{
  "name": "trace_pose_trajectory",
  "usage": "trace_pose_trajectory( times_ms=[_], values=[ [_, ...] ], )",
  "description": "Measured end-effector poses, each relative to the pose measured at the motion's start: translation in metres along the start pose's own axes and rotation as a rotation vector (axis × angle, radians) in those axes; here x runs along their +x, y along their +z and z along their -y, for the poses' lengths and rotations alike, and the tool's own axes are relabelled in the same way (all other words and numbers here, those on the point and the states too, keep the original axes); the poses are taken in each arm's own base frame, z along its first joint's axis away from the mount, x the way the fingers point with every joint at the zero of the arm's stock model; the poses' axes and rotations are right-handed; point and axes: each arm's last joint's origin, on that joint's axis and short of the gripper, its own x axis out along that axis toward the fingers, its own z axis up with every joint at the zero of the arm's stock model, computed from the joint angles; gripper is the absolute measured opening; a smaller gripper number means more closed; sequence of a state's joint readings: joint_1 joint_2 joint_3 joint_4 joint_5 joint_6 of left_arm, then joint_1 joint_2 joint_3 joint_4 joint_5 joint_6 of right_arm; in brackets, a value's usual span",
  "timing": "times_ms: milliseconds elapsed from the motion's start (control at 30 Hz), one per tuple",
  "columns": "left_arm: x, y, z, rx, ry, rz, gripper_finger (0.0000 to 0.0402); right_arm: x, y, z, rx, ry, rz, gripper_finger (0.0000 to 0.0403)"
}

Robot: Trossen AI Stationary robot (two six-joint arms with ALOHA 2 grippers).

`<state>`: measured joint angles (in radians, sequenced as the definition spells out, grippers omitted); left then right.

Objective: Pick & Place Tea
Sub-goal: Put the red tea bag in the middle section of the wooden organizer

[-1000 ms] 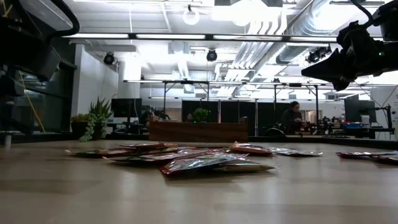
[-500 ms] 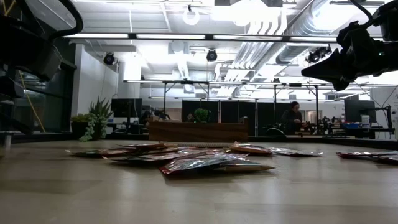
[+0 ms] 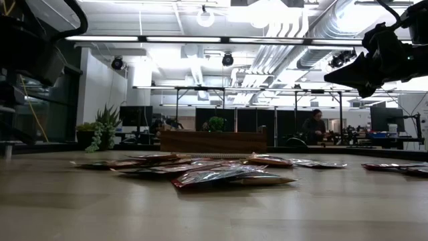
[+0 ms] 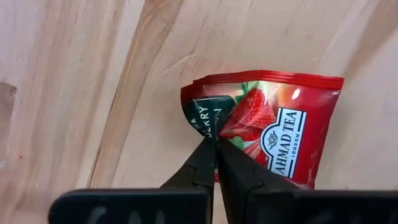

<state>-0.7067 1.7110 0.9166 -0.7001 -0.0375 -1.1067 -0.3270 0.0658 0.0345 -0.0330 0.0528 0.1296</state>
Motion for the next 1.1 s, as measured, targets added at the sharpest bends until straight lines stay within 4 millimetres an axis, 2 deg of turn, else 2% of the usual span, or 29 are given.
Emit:
trace_pose_trajectory(
  times_ms=[200, 367, 533, 800, 967, 1100],
  values=[
    [-0.019, 0.0, -0.011, 0.013, 0.176, 0.049, 0.0, 0.0, 0.0, 0.0, 0.0, 0.0, 0.0, 0.0],
    [-0.042, 0.005, -0.009, 0.052, 0.265, 0.139, 0.0, 0.0, 0.0, 0.0, 0.0, 0.0, 0.0, 0.0],
    [-0.064, 0.02, -0.008, 0.108, 0.334, 0.23, 0.0, 0.0, 0.0, 0.0, 0.0, 0.0, 0.0, 0.0],
    [-0.102, 0.07, -0.019, 0.213, 0.461, 0.37, 0.0, 0.0, 0.0, 0.0, 0.0, 0.0, 0.0, 0.0],
    [-0.12, 0.107, -0.041, 0.25, 0.574, 0.43, 0.0, 0.0, 0.0, 0.0, 0.0, 0.0, -0.001, 0.0],
    [-0.126, 0.136, -0.064, 0.275, 0.662, 0.45, 0.0, 0.0, 0.0, 0.0, 0.0, 0.0, 0.0, 0.0]
  ],
)
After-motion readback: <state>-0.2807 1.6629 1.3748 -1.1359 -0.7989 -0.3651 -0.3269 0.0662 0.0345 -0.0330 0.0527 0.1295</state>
